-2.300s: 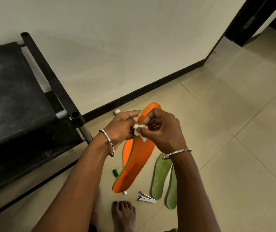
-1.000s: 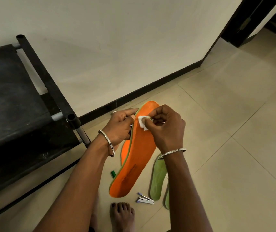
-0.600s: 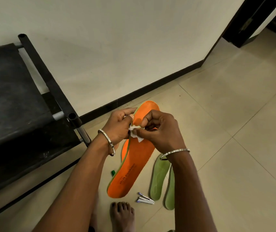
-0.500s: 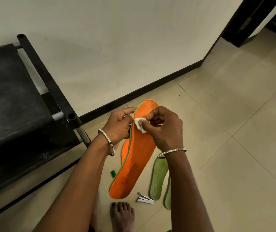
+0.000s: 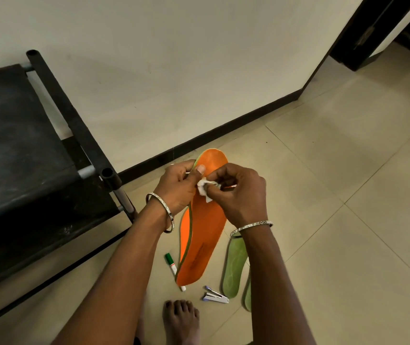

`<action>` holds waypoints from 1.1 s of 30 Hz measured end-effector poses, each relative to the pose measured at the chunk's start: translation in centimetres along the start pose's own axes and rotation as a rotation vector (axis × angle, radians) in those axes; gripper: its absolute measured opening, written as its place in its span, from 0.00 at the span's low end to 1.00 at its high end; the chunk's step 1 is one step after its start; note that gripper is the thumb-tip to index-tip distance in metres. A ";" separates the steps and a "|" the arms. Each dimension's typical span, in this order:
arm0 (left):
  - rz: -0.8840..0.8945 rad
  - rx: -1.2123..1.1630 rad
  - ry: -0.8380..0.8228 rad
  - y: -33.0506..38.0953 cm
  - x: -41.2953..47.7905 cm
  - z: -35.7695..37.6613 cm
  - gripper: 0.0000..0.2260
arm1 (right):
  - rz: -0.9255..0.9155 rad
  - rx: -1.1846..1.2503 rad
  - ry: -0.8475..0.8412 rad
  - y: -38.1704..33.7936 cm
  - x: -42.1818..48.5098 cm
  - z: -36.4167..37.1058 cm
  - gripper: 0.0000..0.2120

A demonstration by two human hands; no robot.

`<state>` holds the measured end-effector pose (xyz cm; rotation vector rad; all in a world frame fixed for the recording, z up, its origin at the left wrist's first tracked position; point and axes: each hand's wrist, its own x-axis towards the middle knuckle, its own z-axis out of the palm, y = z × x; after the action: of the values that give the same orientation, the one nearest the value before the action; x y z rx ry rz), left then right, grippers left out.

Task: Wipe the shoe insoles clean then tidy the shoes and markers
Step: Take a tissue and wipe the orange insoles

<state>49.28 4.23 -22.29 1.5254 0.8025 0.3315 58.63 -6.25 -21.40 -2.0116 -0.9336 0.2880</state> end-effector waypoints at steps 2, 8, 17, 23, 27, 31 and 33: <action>-0.001 0.002 -0.019 0.2 0.0 0.2 0.10 | 0.045 -0.046 0.169 0.5 0.2 0.2 0.06; 0.003 0.021 -0.077 0.4 -0.1 0.5 0.10 | 0.092 -0.025 0.353 1.0 0.3 -0.1 0.06; 0.048 0.057 -0.129 0.5 -0.2 0.6 0.10 | 0.047 -0.029 0.447 0.6 0.3 0.4 0.05; 0.062 0.083 -0.121 0.2 -0.1 0.6 0.13 | -0.009 -0.006 0.389 -0.2 0.1 0.8 0.05; 0.058 0.090 -0.116 0.0 0.0 0.3 0.14 | -0.008 0.028 0.363 0.0 0.2 0.9 0.05; 0.044 0.039 -0.135 0.3 -0.1 0.6 0.12 | 0.096 0.013 0.443 0.9 0.4 0.1 0.05; 0.049 0.028 -0.145 0.4 -0.1 0.6 0.11 | 0.106 0.014 0.445 1.0 0.4 0.0 0.05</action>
<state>49.70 3.68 -21.98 1.5780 0.6593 0.2435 59.40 -6.30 -22.18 -2.0004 -0.5445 -0.0970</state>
